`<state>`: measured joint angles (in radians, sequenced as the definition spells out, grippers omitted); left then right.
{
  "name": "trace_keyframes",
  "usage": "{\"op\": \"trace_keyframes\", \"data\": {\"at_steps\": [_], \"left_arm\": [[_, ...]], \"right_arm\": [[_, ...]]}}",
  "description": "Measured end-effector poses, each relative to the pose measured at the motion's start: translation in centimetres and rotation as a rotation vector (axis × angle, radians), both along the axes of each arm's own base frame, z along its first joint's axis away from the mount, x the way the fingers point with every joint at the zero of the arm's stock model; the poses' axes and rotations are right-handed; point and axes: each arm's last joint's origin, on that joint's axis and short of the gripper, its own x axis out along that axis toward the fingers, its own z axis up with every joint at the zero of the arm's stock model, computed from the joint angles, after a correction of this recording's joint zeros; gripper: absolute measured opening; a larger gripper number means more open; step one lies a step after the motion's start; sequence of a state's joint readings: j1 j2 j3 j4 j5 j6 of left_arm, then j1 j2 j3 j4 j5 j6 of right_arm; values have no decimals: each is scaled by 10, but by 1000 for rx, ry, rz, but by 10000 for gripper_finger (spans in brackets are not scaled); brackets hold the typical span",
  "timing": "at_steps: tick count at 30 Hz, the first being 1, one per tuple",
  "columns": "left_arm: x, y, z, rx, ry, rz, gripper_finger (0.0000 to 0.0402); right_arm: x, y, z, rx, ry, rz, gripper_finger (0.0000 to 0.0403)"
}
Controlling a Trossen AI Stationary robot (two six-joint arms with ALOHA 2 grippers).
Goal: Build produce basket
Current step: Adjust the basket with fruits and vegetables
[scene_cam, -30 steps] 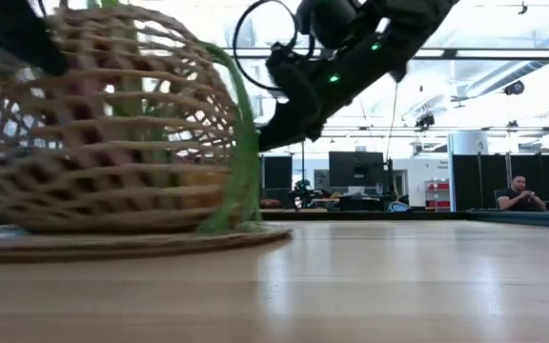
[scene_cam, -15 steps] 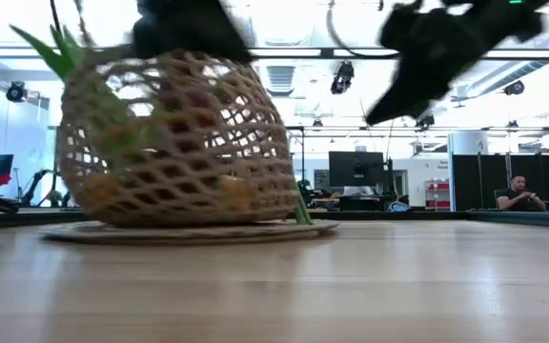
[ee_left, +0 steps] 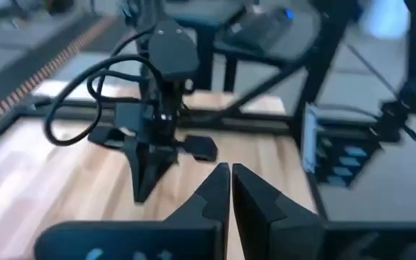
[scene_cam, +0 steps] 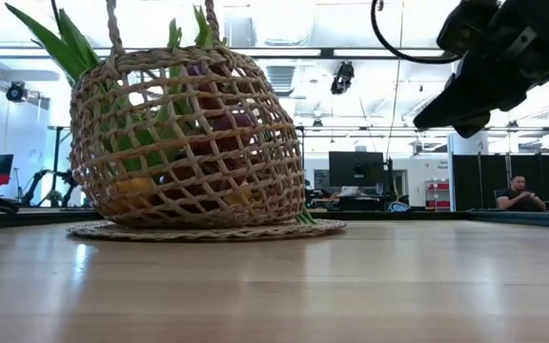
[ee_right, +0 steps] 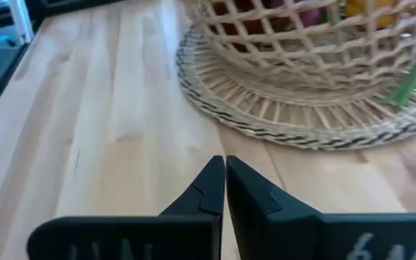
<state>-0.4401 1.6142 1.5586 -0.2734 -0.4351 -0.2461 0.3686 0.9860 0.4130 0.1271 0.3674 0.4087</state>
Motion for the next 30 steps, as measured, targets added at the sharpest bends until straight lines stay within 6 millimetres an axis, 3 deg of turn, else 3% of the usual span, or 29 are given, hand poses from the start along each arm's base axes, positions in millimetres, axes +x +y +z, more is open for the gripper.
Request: {"op": "trace_keyframes", "data": {"at_steps": [7, 11, 14, 18, 19, 23, 30], "left_arm": [[-58, -12, 52, -55, 332, -31, 0], [-100, -20, 88, -155, 265, 61, 0], [-130, -18, 100, -118, 175, 212, 0], [-151, 1, 83, -82, 220, 468, 0], [-148, 3, 77, -110, 205, 525, 0], [-124, 18, 49, -106, 241, 565, 0], [-92, 54, -23, -118, 591, 684, 0]], "right_arm": [[11, 9, -10, -12, -1, 28, 9], [14, 11, -21, -24, 47, 26, 9], [16, 13, -27, -26, 58, 31, 9], [21, 17, -28, -15, 20, 48, 9], [22, 18, -28, -11, 9, 49, 9], [25, 20, -25, 5, -33, 55, 9], [22, 33, -17, 28, -104, 110, 9]]}}
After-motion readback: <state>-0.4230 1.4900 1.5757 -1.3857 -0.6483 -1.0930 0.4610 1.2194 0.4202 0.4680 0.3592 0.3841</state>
